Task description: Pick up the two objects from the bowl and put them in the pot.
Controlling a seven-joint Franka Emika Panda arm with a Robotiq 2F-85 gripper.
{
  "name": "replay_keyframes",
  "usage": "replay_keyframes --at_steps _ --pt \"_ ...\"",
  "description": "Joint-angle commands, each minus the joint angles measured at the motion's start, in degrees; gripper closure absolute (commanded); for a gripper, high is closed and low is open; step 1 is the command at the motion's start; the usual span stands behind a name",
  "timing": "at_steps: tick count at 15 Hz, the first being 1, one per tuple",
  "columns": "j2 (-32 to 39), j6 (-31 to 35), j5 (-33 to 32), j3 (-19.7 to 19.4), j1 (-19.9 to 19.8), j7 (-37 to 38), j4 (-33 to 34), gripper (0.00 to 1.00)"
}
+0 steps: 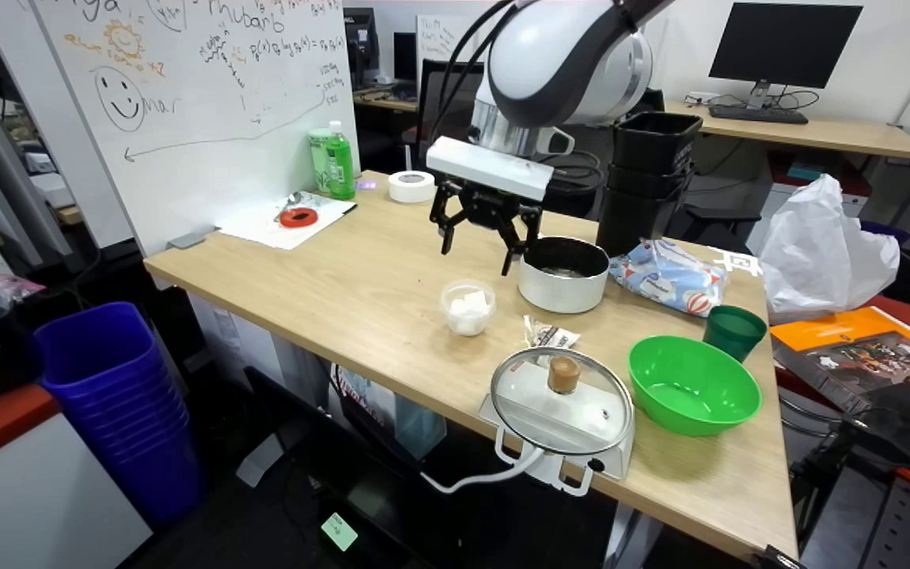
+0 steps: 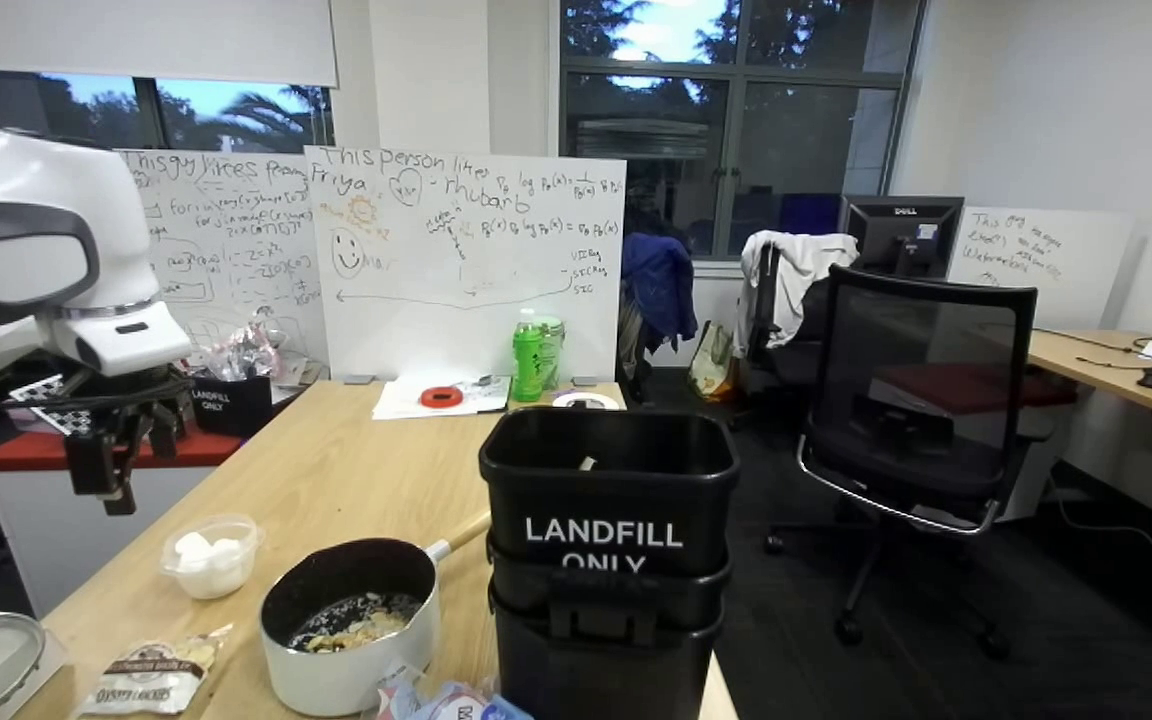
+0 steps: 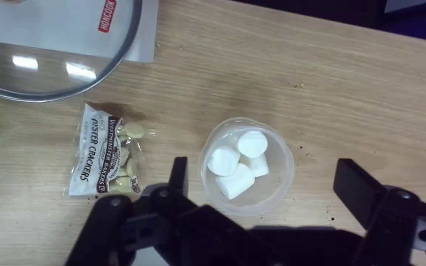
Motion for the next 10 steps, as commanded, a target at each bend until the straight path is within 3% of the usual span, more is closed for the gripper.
replay_keyframes --at_steps 1,10 --pt "2.4 0.8 -4.6 -4.2 3.6 8.4 1.6 0.00" --pt "6.7 -2.0 -6.7 -4.8 5.1 15.5 5.1 0.00"
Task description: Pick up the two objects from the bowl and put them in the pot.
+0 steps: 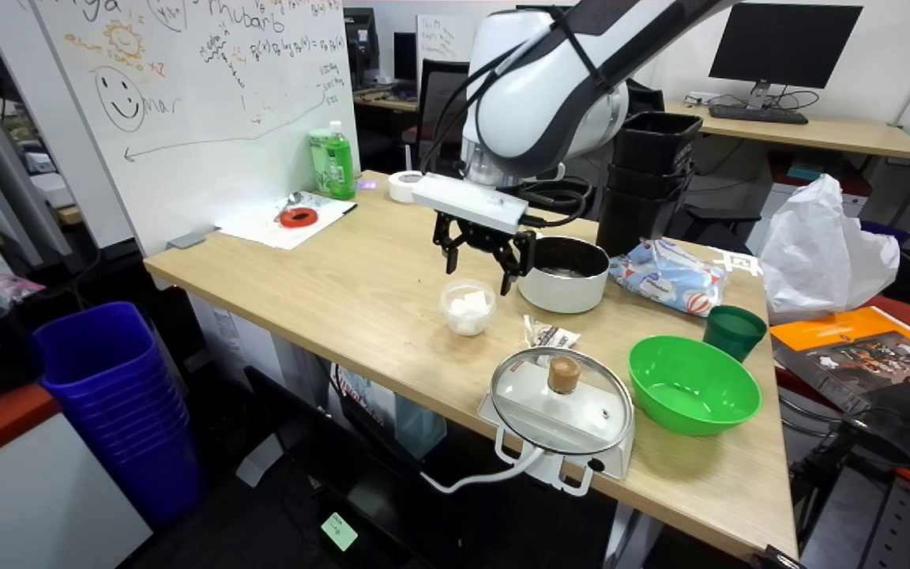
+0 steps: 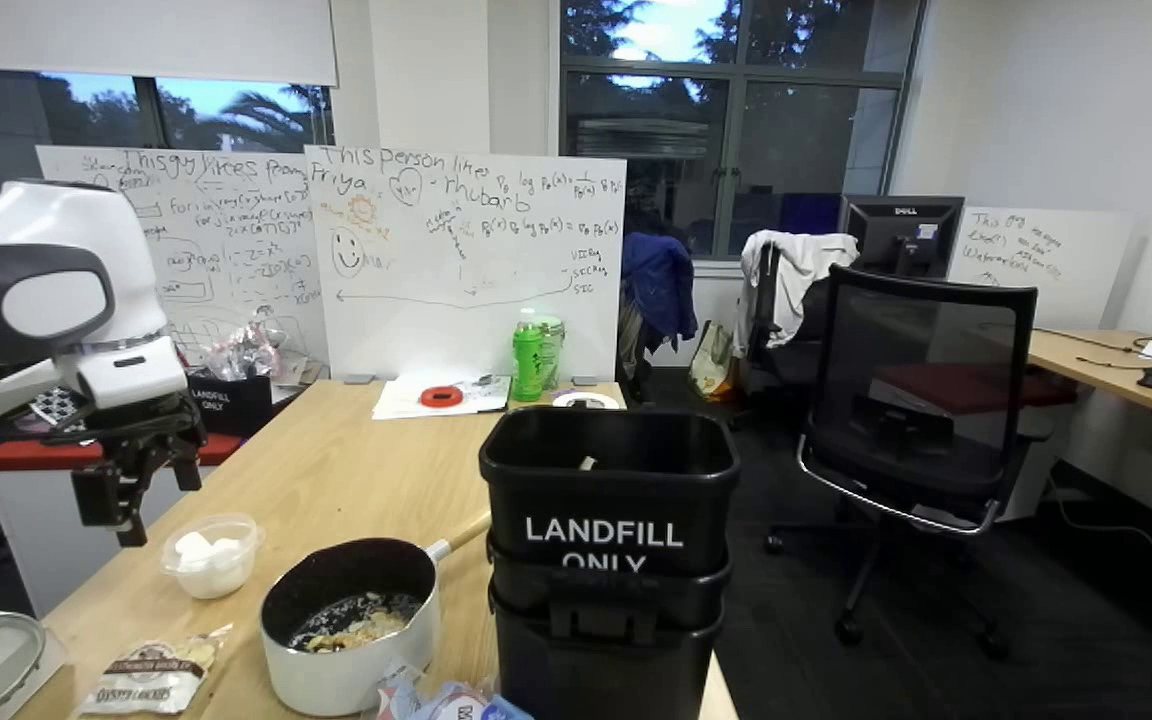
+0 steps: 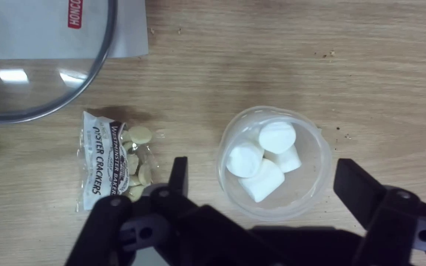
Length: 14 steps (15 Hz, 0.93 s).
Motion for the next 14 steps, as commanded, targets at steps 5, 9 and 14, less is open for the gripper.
replay_keyframes --at_steps 5,9,14 --pt "4.0 -3.3 -1.6 -1.2 1.2 4.2 4.9 0.00" --pt "5.1 -5.6 -1.4 -1.3 0.8 4.5 6.5 0.08" --pt "5.7 -7.4 -1.1 -1.1 0.5 4.0 8.2 0.55"
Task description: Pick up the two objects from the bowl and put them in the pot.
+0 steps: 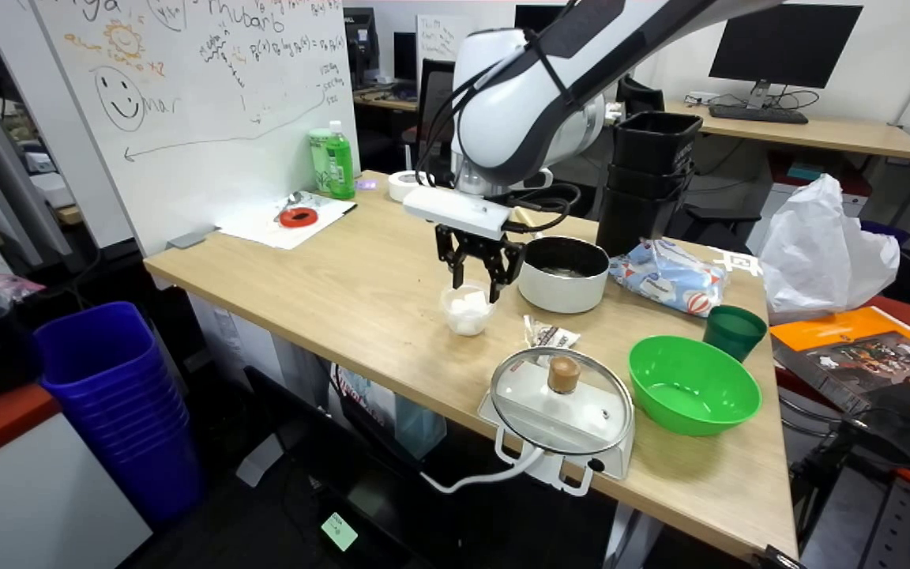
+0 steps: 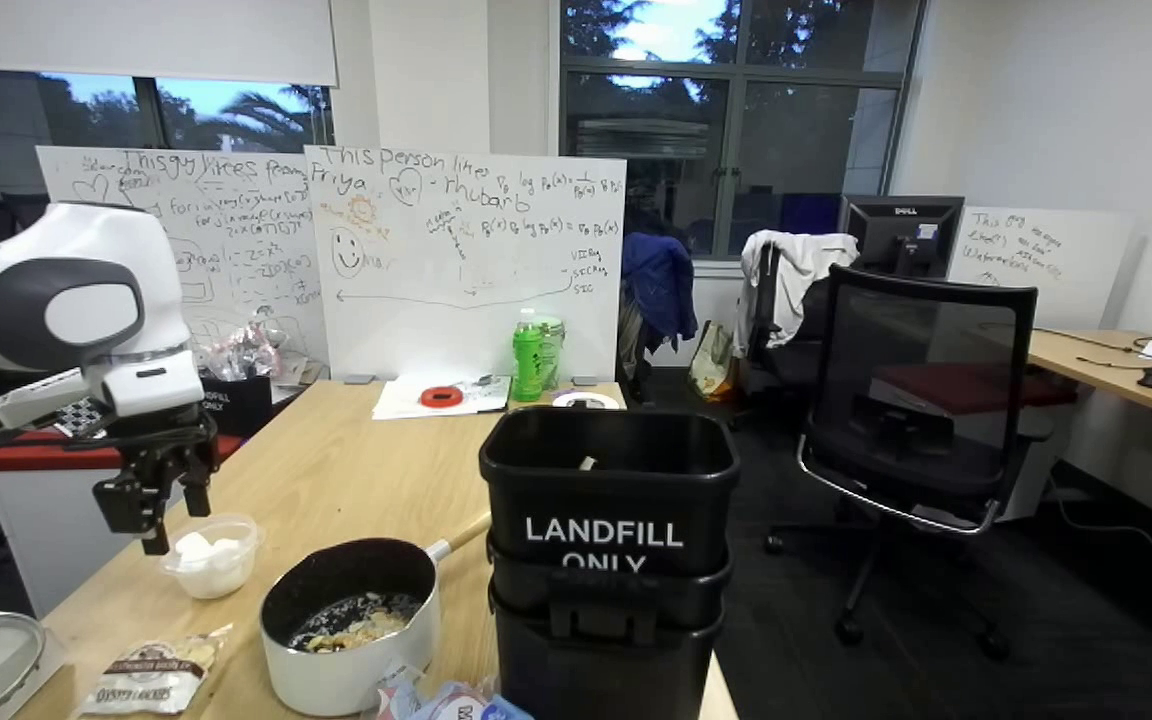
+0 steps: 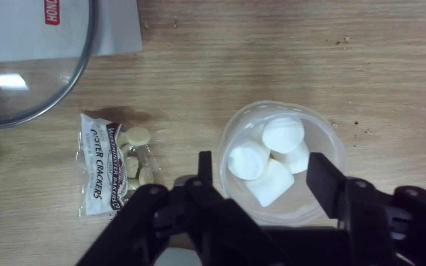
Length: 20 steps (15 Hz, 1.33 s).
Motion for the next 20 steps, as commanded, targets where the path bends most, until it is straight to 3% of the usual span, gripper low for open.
replay_keyframes --at_steps 1,3,7,11,16,20 --pt "1.1 -2.7 -0.7 -0.2 0.2 1.0 2.6 0.53" --pt "1.5 -3.6 -0.8 -0.3 0.2 1.2 3.5 0.57" --pt "2.8 -5.1 -0.7 -0.3 0.2 1.4 5.4 0.40" --pt "5.1 -6.7 -0.7 -0.4 0.2 2.0 8.3 0.54" --pt "6.7 -8.1 -0.6 -0.5 0.1 2.6 10.6 0.53" --pt "7.3 -9.2 -0.7 -0.6 0.1 2.8 11.6 0.44"
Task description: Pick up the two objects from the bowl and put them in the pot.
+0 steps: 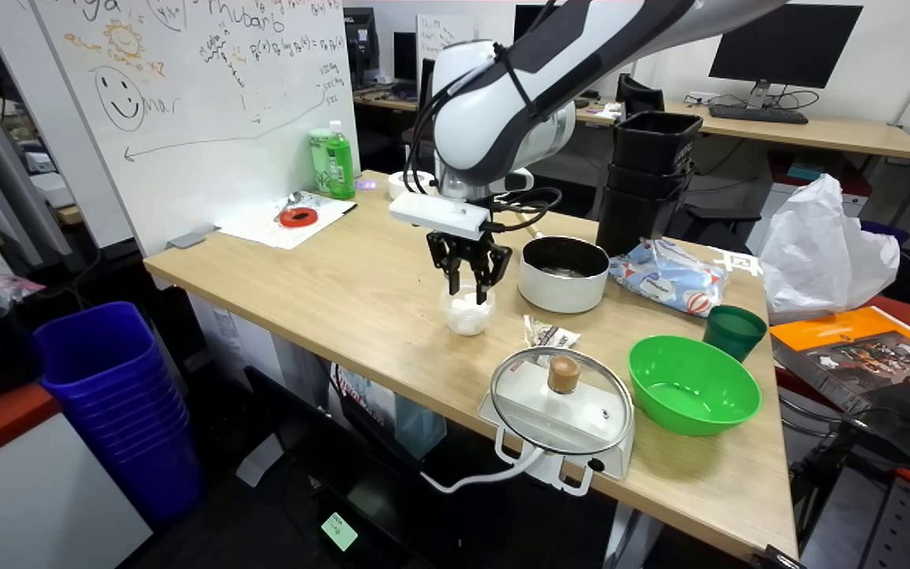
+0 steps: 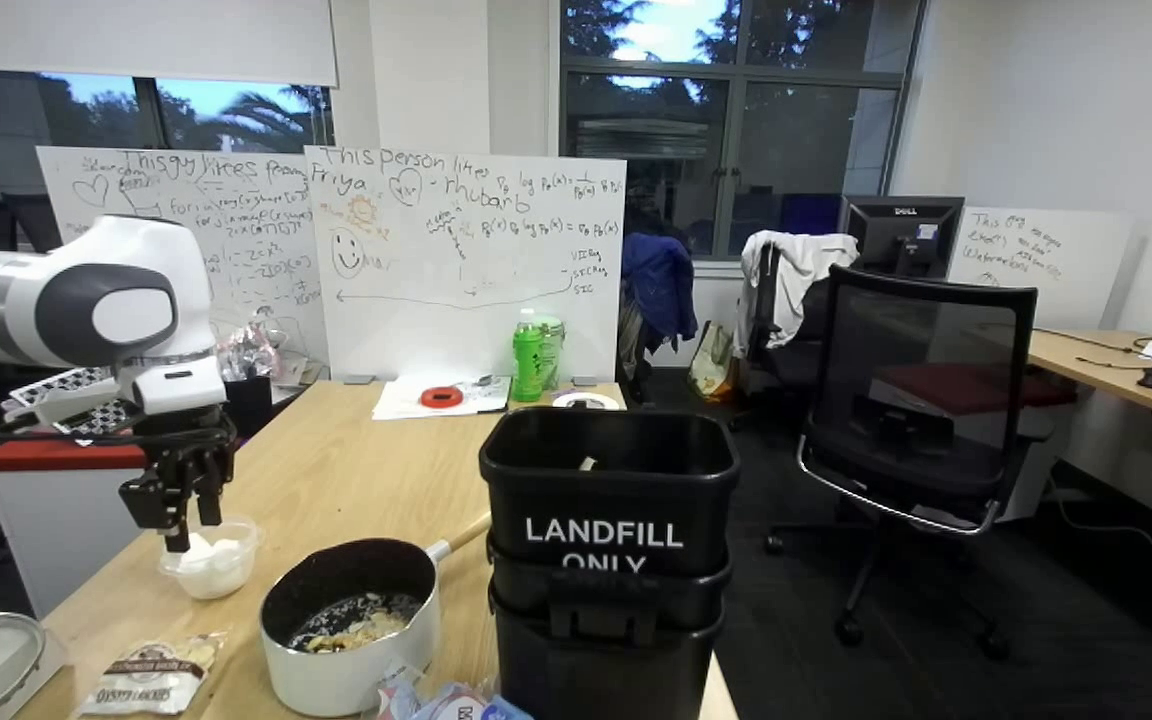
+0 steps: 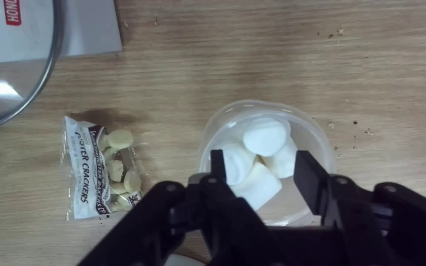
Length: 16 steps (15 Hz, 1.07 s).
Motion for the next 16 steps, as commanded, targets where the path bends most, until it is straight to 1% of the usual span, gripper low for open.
replay_keyframes --at_steps 1,2,7,8,9,13,16 --pt "1.2 -2.7 -0.6 -0.3 0.1 1.0 2.3 0.46" --pt "1.3 -2.9 -0.6 -0.3 0.0 1.1 2.5 0.43" --pt "1.9 -4.0 -0.7 -0.4 0.1 1.3 3.3 0.46" --pt "2.1 -4.2 -0.7 -0.4 0.0 1.3 3.7 0.45" --pt "2.5 -4.3 -0.6 -0.4 -0.1 1.4 4.1 0.47" --pt "3.6 -5.0 -0.4 -0.5 -0.3 1.5 5.7 0.45" --pt "4.2 -5.9 -0.7 -0.7 -0.1 1.8 6.4 0.46"
